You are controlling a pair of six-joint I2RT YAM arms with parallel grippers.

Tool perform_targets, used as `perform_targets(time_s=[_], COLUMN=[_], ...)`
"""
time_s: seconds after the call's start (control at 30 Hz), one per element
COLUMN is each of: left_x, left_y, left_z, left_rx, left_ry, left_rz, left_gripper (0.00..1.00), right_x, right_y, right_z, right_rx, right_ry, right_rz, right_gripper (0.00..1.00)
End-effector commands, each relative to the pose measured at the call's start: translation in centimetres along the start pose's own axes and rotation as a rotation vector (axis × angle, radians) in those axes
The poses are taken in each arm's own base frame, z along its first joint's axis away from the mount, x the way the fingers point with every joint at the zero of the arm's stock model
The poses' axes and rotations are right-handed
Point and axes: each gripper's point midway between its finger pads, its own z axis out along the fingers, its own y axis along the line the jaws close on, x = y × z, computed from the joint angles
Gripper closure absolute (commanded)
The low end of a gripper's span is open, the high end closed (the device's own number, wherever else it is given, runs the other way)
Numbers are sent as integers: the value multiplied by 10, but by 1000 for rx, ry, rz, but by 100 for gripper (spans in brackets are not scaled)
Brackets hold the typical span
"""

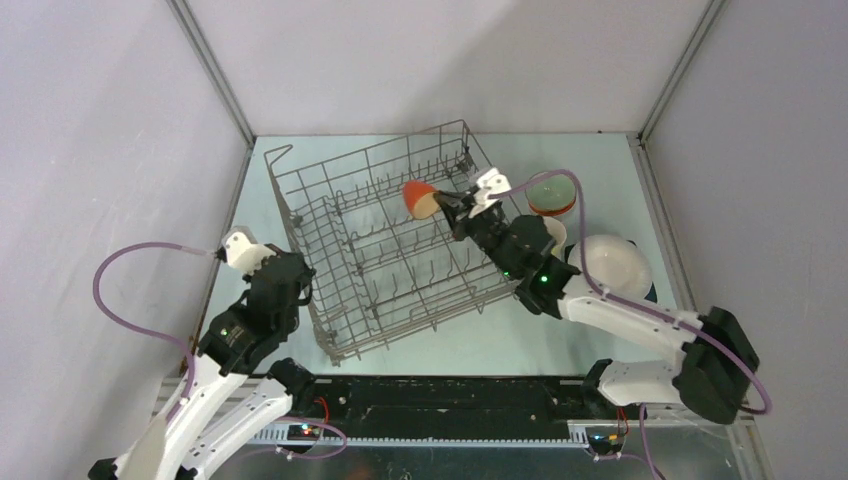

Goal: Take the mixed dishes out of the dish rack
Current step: Pick up the cup from the dish rack, then adjust the dish rack at the center of the board.

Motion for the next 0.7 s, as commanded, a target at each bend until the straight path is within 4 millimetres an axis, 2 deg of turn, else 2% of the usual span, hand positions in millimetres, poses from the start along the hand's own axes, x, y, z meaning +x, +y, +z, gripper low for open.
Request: perform_targets(time_s=[0.0,0.03,0.07,0.1,0.27,0.37,0.57,0.67], left_x=[-36,-40,-43,-46,-59,-66,-69,-64], left_y=[38,42,44,46,56,68,76,76], left_z=[7,7,8,9,7,2,0,2], left_rx=[-235,-253,-267,-281,-330,-383,-418,-410], left_ry=[-202,-217,-231,-246,-293,-325,-340,-324], left_rz=[3,-2,-4,-12,-16,-16,-10,-7], left_gripper=[100,100,100,100,100,100,100,95], right_x=[-14,-19,-12,-15,2,4,12,14], right_y=[-34,-39,-46,-49,-82,-102,-115,-117], right_z=[-27,-34,-39,-46,-69,-81,-93,-94], right_rx=[106,115,133,141,252,312,338,342], right_ry=[-30,-39,-25,-32,12,10,26,34], right_rz=[100,116,117,125,111,138,159,161], right_gripper=[100,100,100,100,100,100,100,100])
